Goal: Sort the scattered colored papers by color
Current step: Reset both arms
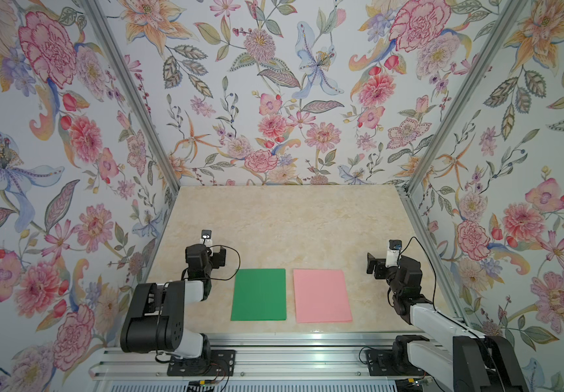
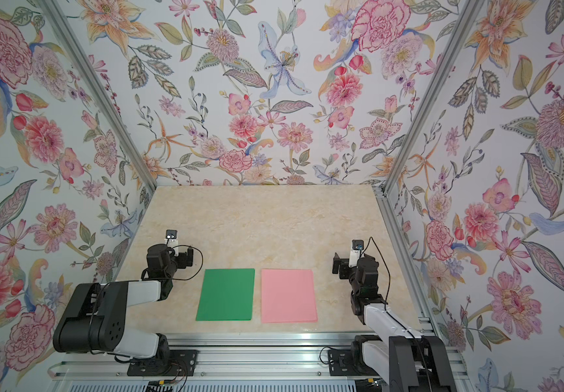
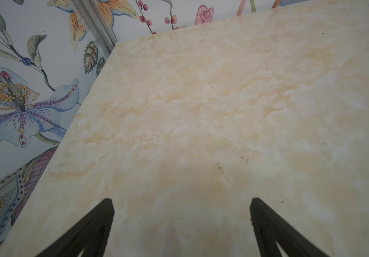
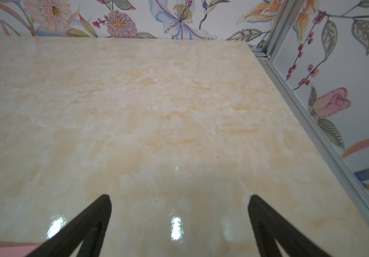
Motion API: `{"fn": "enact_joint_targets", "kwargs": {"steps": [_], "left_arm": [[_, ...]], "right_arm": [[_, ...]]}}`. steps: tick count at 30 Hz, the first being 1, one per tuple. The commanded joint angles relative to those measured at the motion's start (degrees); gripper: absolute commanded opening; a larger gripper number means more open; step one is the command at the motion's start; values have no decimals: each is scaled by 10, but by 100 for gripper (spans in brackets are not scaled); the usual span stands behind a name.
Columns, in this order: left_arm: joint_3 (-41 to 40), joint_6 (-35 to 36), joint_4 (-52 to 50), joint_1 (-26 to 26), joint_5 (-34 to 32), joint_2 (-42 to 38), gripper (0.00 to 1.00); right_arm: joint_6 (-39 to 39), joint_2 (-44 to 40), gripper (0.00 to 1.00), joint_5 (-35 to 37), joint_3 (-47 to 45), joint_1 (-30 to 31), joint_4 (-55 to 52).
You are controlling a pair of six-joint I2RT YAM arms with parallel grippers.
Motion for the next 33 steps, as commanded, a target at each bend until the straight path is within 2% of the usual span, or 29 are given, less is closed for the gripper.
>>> {"fn": "enact_joint_targets", "kwargs": {"steps": [1,4,6,7,8,9,10,12,16,33], "left_arm": [[-13,-7,70,2,74,3,98],[-10,-3,69,2,77,5,99],[-10,2,70,-4,71,7,98],[-13,11,74,-13,64,10,98],[-17,15,80,-18,56,14,98],[-21,14,94,-19,50,20,98],[-24,14,101,-19,49,22,99],[-24,14,102,-20,49,22,98],[-28,19,110,-33,22,23,98],[-27,17,111,-31,22,25,98]], "right_arm": [[-29,54,100,-13,-17,-10,178],[-25,117,100,-60,8,-13,210],[-39,195,100,-92,22,-10,259],[-34,243,100,-83,33,-9,304],[-21,240,100,-70,42,-15,278],[-12,215,100,-55,60,-21,202],[-5,233,100,-49,61,-20,233],[-6,224,100,-49,70,-21,197],[-8,228,100,-32,67,-14,211],[-7,227,100,-20,71,-12,201]]}}
